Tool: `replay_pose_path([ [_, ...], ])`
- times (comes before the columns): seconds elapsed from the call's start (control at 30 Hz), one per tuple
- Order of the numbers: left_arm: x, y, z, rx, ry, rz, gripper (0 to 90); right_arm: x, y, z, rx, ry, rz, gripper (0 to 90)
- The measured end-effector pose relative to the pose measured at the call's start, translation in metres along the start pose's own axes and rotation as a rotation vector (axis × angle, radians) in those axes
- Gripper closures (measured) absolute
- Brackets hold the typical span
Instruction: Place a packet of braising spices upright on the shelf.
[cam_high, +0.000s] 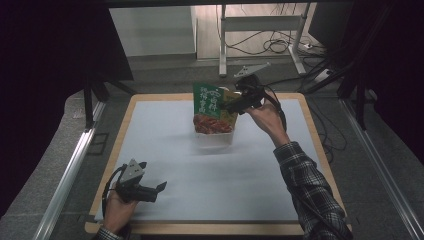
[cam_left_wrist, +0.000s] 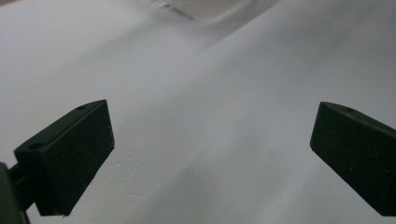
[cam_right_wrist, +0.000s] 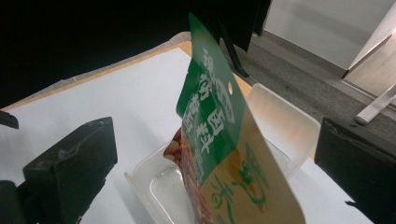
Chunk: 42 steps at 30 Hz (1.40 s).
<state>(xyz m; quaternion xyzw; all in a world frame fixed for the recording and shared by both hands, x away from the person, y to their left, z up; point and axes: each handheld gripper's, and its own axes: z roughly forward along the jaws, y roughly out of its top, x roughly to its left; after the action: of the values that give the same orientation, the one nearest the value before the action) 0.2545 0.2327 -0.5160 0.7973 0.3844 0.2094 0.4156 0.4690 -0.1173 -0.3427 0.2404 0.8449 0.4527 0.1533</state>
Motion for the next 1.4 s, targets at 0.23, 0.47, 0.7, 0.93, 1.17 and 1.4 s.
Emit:
replay_pose_path([
  [0.23,0.0,0.0,0.0,0.001,0.001,0.002,0.0,-0.002,-0.012,-0.004,0.001,0.001,0.024,0.0],
  [0.47,-0.001,0.0,0.0,-0.001,0.0,0.001,0.0,-0.001,-0.023,-0.006,0.016,-0.003,0.028,0.0],
  [0.7,-0.001,0.0,0.0,-0.001,0.001,0.0,0.0,0.004,-0.031,-0.012,0.007,-0.009,0.034,0.0],
  [0.93,-0.001,0.0,0.0,-0.002,0.0,0.003,0.0,0.01,-0.037,-0.023,-0.011,-0.013,0.033,0.0],
  [1.17,-0.002,0.001,0.001,-0.001,-0.012,0.004,0.0,0.017,-0.047,-0.033,-0.008,-0.012,0.029,0.0],
  [1.4,-0.002,0.0,0.0,-0.018,-0.02,-0.009,0.0,0.021,-0.061,-0.039,0.003,-0.016,0.047,0.0],
])
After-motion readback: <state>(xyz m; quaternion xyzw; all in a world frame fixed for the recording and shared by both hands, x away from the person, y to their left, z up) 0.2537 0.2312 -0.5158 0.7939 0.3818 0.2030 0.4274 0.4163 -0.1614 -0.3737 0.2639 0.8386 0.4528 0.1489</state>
